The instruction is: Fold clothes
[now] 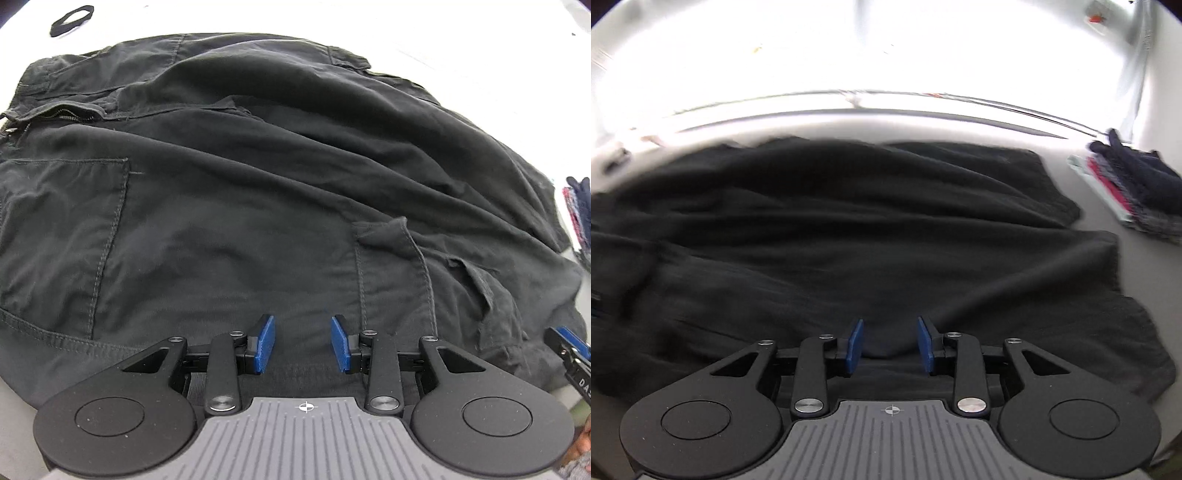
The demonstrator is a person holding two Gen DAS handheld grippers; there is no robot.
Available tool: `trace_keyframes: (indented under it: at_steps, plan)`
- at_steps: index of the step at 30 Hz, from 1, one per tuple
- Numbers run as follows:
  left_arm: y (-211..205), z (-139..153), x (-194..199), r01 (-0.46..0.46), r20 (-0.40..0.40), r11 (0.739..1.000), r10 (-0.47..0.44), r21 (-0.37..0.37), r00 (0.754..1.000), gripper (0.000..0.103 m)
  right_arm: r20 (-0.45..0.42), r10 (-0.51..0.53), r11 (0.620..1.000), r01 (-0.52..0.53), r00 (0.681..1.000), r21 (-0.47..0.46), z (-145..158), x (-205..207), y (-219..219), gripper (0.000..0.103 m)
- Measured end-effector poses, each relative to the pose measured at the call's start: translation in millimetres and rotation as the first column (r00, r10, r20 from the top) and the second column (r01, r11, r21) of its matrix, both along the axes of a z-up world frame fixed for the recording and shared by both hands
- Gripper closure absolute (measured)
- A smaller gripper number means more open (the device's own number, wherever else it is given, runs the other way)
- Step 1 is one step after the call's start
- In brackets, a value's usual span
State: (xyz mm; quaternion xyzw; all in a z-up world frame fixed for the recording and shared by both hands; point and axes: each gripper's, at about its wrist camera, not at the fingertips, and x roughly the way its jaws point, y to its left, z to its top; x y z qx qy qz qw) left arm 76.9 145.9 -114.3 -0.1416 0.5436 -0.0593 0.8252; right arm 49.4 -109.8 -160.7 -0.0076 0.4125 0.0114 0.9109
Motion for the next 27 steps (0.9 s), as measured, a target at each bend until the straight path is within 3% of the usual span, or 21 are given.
trace_keyframes:
  at_steps: [3, 6, 8, 11, 14, 17, 20, 24, 27]
  plan:
    - [-3, -3, -5, 0.038, 0.027, 0.999, -0.039, 0.013, 0.999, 0.064, -0.035, 0.078, 0.997, -0.077, 0.996, 0.011, -9, -2, 31, 0.057]
    - [6, -5, -4, 0.038, 0.011, 0.998, -0.038, -0.041, 0.999, 0.064, -0.111, 0.107, 0.991, -0.114, 0.988, -0.064, -30, 1, 50, 0.057]
    - [13, -4, -2, 0.019, -0.022, 0.997, -0.021, -0.077, 1.000, 0.064, -0.122, 0.123, 0.984, -0.137, 0.985, -0.118, -27, 3, 58, 0.057]
    - [16, 8, -1, 0.031, -0.016, 0.989, -0.034, -0.146, 0.999, 0.063, -0.073, 0.179, 0.971, -0.188, 0.981, -0.149, -3, 0, 74, 0.056]
    - [8, 22, 0, 0.082, 0.035, 0.983, -0.077, -0.162, 0.996, 0.059, -0.036, 0.270, 0.957, -0.272, 0.962, -0.100, 13, -8, 95, 0.054]
    - [1, 20, 5, 0.125, 0.041, 0.981, -0.120, -0.149, 0.992, 0.059, -0.057, 0.336, 0.936, -0.340, 0.940, -0.089, 4, -6, 117, 0.054]
    - [-2, 10, 12, 0.146, 0.011, 0.975, -0.146, -0.171, 0.989, 0.059, -0.084, 0.343, 0.935, -0.348, 0.936, -0.064, -5, -4, 129, 0.073]
    - [-4, 0, 19, 0.159, -0.022, 0.968, -0.167, -0.192, 0.986, 0.059, -0.103, 0.377, 0.919, -0.386, 0.920, -0.085, -10, -11, 138, 0.079]
    - [-2, 0, 20, 0.152, -0.030, 0.967, -0.162, -0.205, 0.986, 0.059, -0.118, 0.377, 0.922, -0.384, 0.919, -0.041, -7, -11, 134, 0.079]
